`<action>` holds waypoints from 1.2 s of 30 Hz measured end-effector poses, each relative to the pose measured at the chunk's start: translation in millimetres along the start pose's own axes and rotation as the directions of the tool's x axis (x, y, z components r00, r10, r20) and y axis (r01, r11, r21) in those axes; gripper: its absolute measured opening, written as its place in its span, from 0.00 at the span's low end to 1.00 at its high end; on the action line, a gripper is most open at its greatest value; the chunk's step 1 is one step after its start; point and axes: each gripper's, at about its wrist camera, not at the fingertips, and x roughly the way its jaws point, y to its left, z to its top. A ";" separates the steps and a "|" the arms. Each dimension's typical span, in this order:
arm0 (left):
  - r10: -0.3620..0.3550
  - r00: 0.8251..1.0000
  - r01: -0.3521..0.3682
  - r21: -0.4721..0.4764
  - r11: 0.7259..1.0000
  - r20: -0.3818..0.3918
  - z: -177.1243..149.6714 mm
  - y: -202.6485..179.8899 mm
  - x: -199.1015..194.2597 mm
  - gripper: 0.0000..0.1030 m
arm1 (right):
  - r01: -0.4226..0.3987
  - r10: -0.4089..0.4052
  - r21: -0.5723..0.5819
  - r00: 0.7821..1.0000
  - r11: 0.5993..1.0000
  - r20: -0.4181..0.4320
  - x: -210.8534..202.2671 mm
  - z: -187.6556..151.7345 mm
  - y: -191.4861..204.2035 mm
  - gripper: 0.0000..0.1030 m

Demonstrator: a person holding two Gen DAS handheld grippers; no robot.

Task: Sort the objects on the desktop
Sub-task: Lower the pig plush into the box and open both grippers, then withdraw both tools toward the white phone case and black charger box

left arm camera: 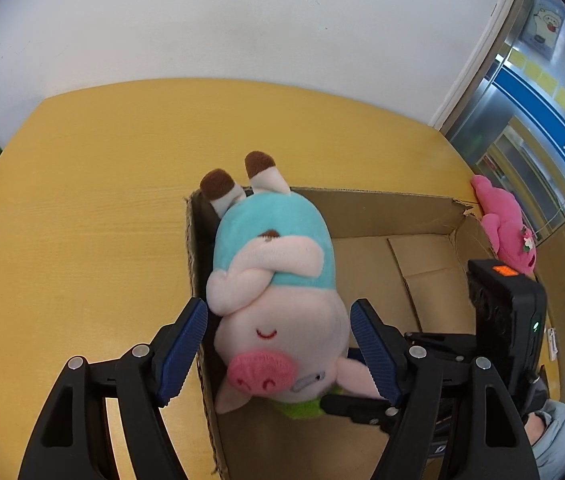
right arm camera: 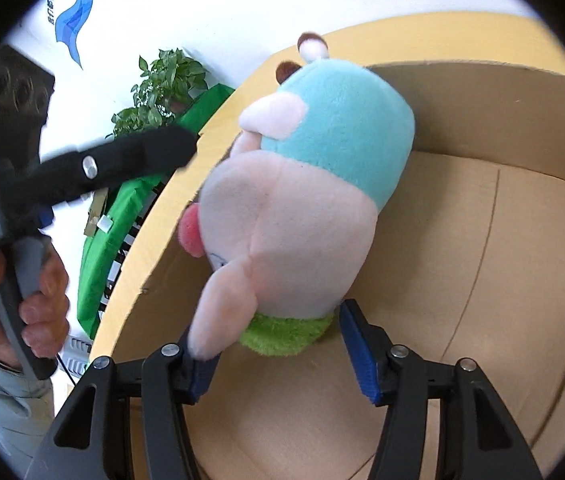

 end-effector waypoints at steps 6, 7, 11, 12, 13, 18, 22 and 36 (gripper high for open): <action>0.047 0.993 -0.051 0.031 0.998 0.111 -29.1 -10.4 -42.0 0.76 | 0.156 -0.154 -0.089 0.988 0.984 0.024 -65.2 2.3 35.9 0.57; 0.072 0.986 -0.079 0.042 0.996 0.151 -36.5 -16.3 -52.9 0.76 | 0.204 -0.201 -0.120 0.979 0.972 0.039 -82.3 -1.1 29.2 0.62; 0.067 0.963 -0.087 0.067 0.994 0.261 -78.1 -33.7 -91.0 0.91 | 0.332 -0.305 -0.150 0.936 0.931 0.174 -165.2 -43.2 48.1 0.78; 0.061 0.961 -0.083 0.070 0.994 0.270 -87.5 -38.2 -92.7 0.92 | 0.342 -0.309 -0.142 0.928 0.929 0.208 -189.9 -59.4 41.6 0.79; 0.049 0.961 -0.074 0.080 0.994 0.273 -99.6 -43.3 -93.0 0.92 | 0.351 -0.315 -0.132 0.920 0.927 0.232 -204.4 -70.7 38.6 0.81; 0.063 0.981 -0.080 0.088 0.993 0.182 -146.7 -49.2 -71.0 0.92 | 0.435 -0.424 -0.025 0.888 0.900 0.175 -218.3 -119.3 -9.5 0.81; 0.048 0.993 -0.055 0.061 0.997 0.112 -169.3 -46.5 -53.5 0.92 | 0.503 -0.505 0.041 0.857 0.863 0.101 -232.1 -159.7 -40.1 0.81; 0.146 0.977 -0.153 0.031 0.988 0.154 -192.5 -56.0 -71.1 0.92 | 0.525 -0.527 0.063 0.832 0.849 0.175 -270.3 -211.3 -17.5 0.81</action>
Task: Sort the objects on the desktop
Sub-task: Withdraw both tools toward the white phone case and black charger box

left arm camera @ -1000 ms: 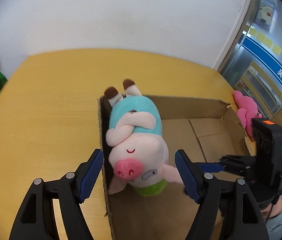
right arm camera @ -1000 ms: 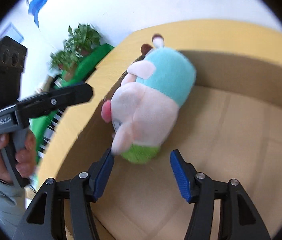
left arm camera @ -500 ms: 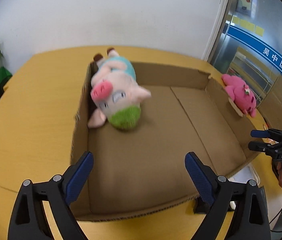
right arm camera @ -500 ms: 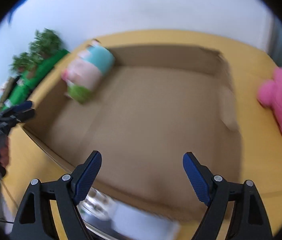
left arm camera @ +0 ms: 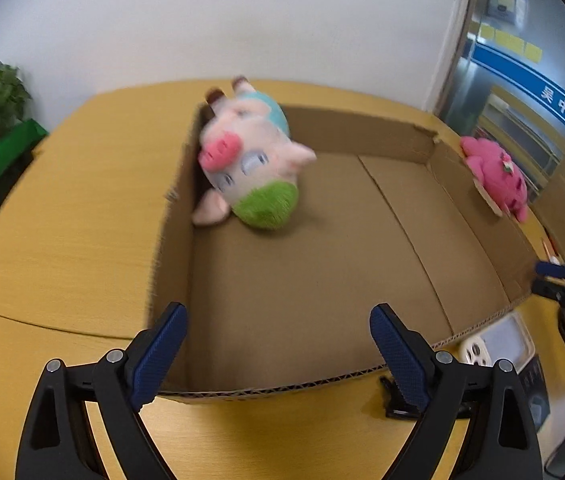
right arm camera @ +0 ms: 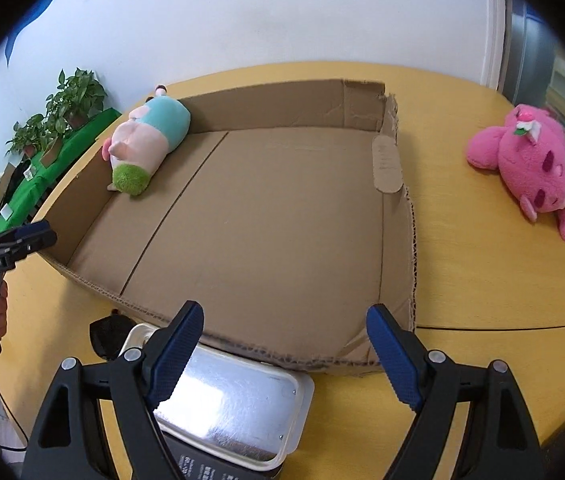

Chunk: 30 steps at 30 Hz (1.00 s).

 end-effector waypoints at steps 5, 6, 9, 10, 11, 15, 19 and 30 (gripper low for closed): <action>0.027 0.983 -0.031 0.018 0.999 0.181 9.4 -10.5 -45.2 0.92 | 0.015 0.000 -0.106 0.991 0.994 0.136 -45.1 -9.1 37.0 0.81; 0.033 0.977 -0.040 0.028 0.999 0.210 9.4 -15.4 -52.6 0.92 | 0.016 0.003 -0.117 0.987 0.993 0.158 -52.1 -8.8 42.9 0.81; 0.068 0.950 -0.090 0.060 0.994 0.304 7.3 -33.7 -75.7 0.93 | 0.006 0.019 -0.119 0.978 0.993 0.210 -69.9 -7.5 57.6 0.81; 0.085 0.939 -0.111 0.060 0.992 0.333 6.1 -39.4 -81.9 0.93 | 0.002 0.024 -0.116 0.974 0.993 0.224 -73.2 -7.5 60.8 0.81; 0.103 0.926 -0.130 0.052 0.990 0.363 4.8 -44.3 -87.7 0.93 | -0.002 0.029 -0.115 0.971 0.993 0.239 -76.3 -7.9 64.8 0.81; 0.209 0.881 -0.224 -0.014 0.974 0.424 -5.9 -59.7 -103.8 0.95 | 0.029 0.005 -0.129 0.966 0.991 0.260 -78.4 -10.8 80.6 0.35; 0.124 0.924 -0.128 -0.012 0.992 0.361 -8.3 -63.6 -102.9 0.93 | 0.059 -0.030 -0.110 0.968 0.992 0.249 -72.2 -16.0 84.3 0.05; -0.039 0.969 0.038 0.008 0.999 0.243 -23.4 -74.1 -88.6 0.91 | -0.059 0.069 -0.050 0.972 0.997 0.225 -82.7 -44.4 51.2 0.78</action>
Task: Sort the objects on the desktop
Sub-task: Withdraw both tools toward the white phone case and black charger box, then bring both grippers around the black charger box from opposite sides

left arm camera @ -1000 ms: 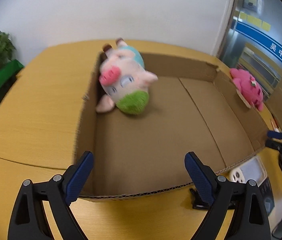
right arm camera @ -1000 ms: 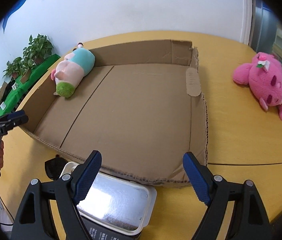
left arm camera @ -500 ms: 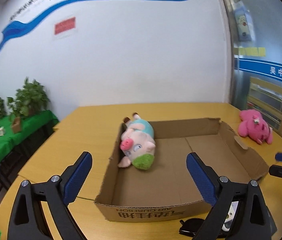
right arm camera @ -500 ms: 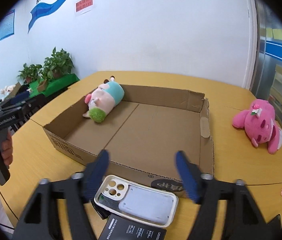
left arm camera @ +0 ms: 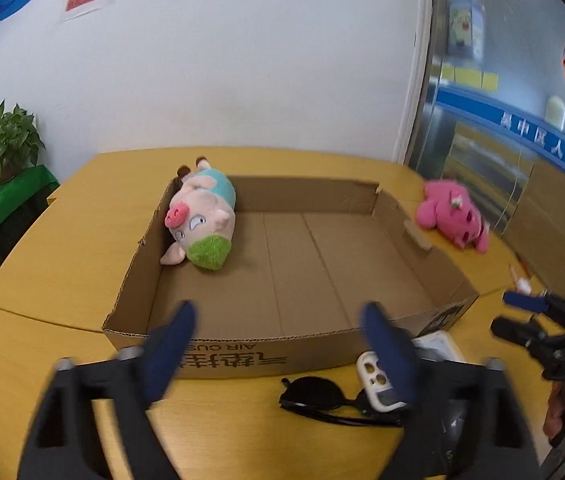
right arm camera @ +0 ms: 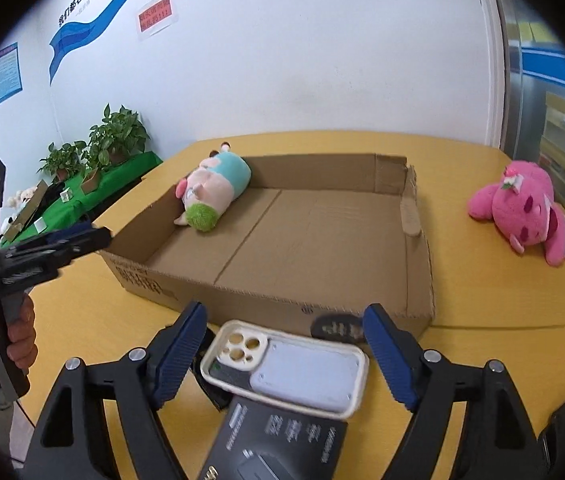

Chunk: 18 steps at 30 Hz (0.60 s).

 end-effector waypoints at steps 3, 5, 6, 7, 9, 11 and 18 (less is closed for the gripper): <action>-0.045 0.999 0.045 -0.012 0.999 0.004 -6.6 -3.8 -12.0 0.91 | -0.029 0.030 0.018 0.998 0.999 -0.046 -4.1 -20.2 -14.6 0.78; -0.105 0.994 0.105 -0.010 0.994 -0.034 -13.0 -8.8 -14.0 0.91 | -0.064 0.065 0.016 0.995 0.998 -0.080 -6.5 -38.9 -20.8 0.78; -0.136 0.989 0.136 -0.003 0.991 -0.055 -17.9 -13.5 -13.8 0.91 | -0.088 0.089 0.015 0.991 0.996 -0.101 -6.3 -49.2 -22.9 0.78; -0.163 0.984 0.164 0.005 0.986 -0.076 -24.1 -19.9 -13.5 0.91 | -0.112 0.113 0.017 0.986 0.994 -0.122 -6.0 -57.8 -24.5 0.78; -0.211 0.970 0.215 0.022 0.976 -0.123 -34.3 -30.4 -10.1 0.91 | -0.156 0.157 0.021 0.971 0.988 -0.177 -4.4 -78.3 -27.9 0.78; -0.263 0.944 0.271 0.017 0.962 -0.198 -47.3 -42.6 -0.8 0.91 | -0.171 0.171 0.017 0.960 0.985 -0.224 -2.7 -93.2 -29.1 0.78; -0.426 0.827 0.425 -0.086 0.901 -0.367 -83.4 -71.8 25.9 0.91 | -0.251 0.231 -0.025 0.924 0.968 -0.304 9.2 -119.2 -6.5 0.81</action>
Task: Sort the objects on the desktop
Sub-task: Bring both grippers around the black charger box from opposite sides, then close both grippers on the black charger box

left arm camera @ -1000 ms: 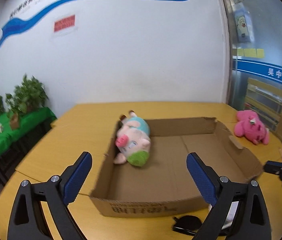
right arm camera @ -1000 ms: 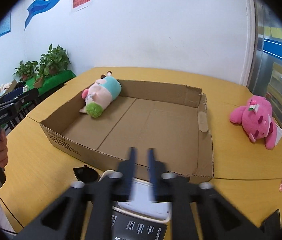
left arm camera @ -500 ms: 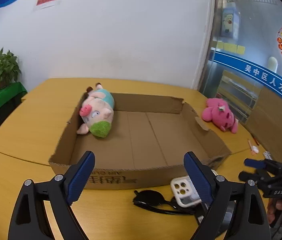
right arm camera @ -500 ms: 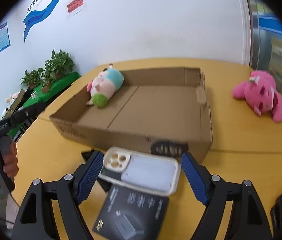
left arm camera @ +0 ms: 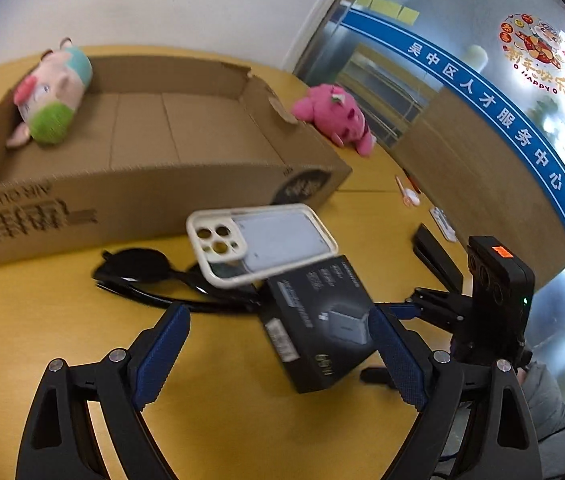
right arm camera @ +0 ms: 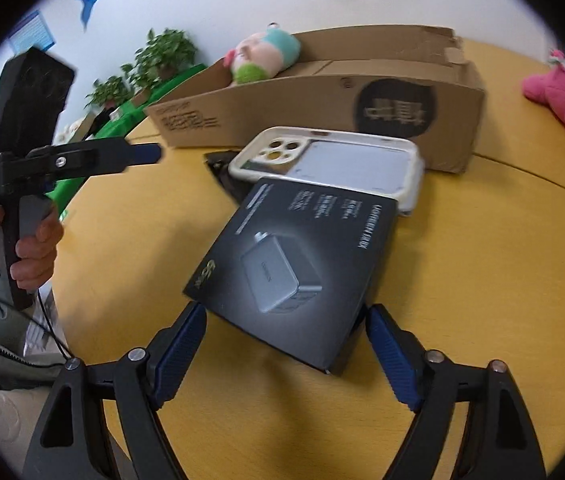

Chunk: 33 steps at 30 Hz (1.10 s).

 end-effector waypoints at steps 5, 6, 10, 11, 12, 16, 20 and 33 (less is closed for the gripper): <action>-0.019 0.999 0.018 -0.021 1.000 -0.048 -9.3 1.9 13.4 0.91 | -0.063 0.062 -0.064 0.998 0.996 -0.012 5.3 -8.9 22.6 0.81; -0.019 0.998 0.017 -0.020 1.000 -0.057 -10.5 3.4 16.2 0.91 | -0.046 0.046 -0.050 0.999 0.998 -0.013 7.2 -10.5 20.1 0.81; -0.036 0.992 0.032 -0.035 0.999 -0.119 -17.2 7.2 36.7 0.89 | -0.029 0.029 -0.029 0.999 0.999 -0.017 16.7 -11.0 17.5 0.81; -0.049 0.989 0.045 -0.030 0.999 -0.139 -19.2 6.1 41.9 0.89 | -0.021 0.020 -0.042 1.000 0.999 -0.019 18.6 -10.2 20.1 0.81; -0.057 0.986 0.054 -0.026 0.998 -0.155 -21.8 5.5 46.8 0.88 | -0.002 0.000 -0.055 1.000 0.998 -0.026 22.4 -9.1 22.9 0.81; -0.078 0.977 0.071 -0.040 0.997 -0.197 -32.4 3.3 63.4 0.79 | 0.020 -0.022 -0.071 0.999 0.997 -0.027 29.9 -8.4 28.4 0.80; -0.068 0.979 0.061 -0.039 0.997 -0.195 -37.6 -2.2 59.9 0.79 | 0.078 -0.084 -0.143 0.996 0.987 -0.036 32.4 -10.5 36.9 0.80; -0.068 0.975 0.056 -0.065 0.996 -0.213 -45.1 2.1 54.5 0.77 | 0.077 -0.083 -0.190 0.996 0.979 -0.025 29.5 -15.6 42.6 0.80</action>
